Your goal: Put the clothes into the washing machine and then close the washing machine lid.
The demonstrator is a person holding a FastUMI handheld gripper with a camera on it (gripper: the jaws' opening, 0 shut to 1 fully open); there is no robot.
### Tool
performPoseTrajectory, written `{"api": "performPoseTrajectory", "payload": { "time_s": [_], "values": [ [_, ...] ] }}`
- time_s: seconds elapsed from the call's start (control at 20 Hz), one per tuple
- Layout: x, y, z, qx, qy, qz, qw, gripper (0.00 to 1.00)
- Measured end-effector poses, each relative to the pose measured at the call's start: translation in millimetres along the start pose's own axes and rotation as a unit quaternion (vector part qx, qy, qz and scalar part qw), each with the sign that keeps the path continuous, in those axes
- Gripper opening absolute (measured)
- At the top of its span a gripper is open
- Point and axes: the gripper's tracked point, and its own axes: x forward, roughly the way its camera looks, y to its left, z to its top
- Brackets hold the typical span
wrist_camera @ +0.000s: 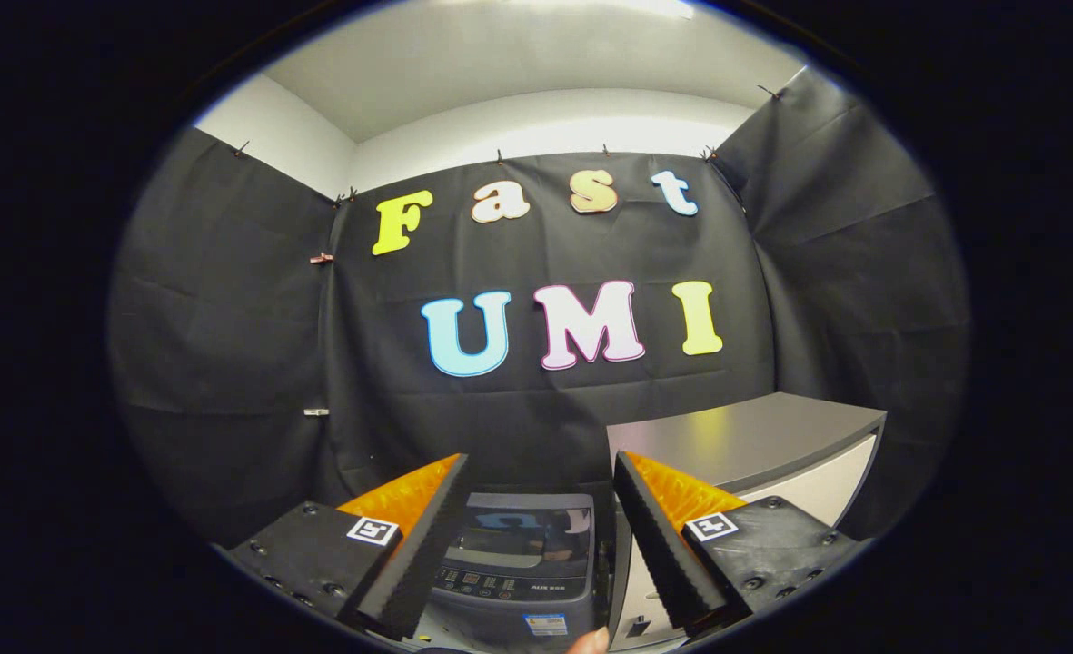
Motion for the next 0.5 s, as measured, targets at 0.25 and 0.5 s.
{"api": "performPoseTrajectory", "payload": {
  "time_s": [0.25,0.5],
  "values": [
    [-1.6,1.1,-6.4,0.011,0.011,0.008,1.000,0.99],
    [-3.3,2.4,0.8,0.009,0.000,0.020,1.000,0.99]
  ]
}}
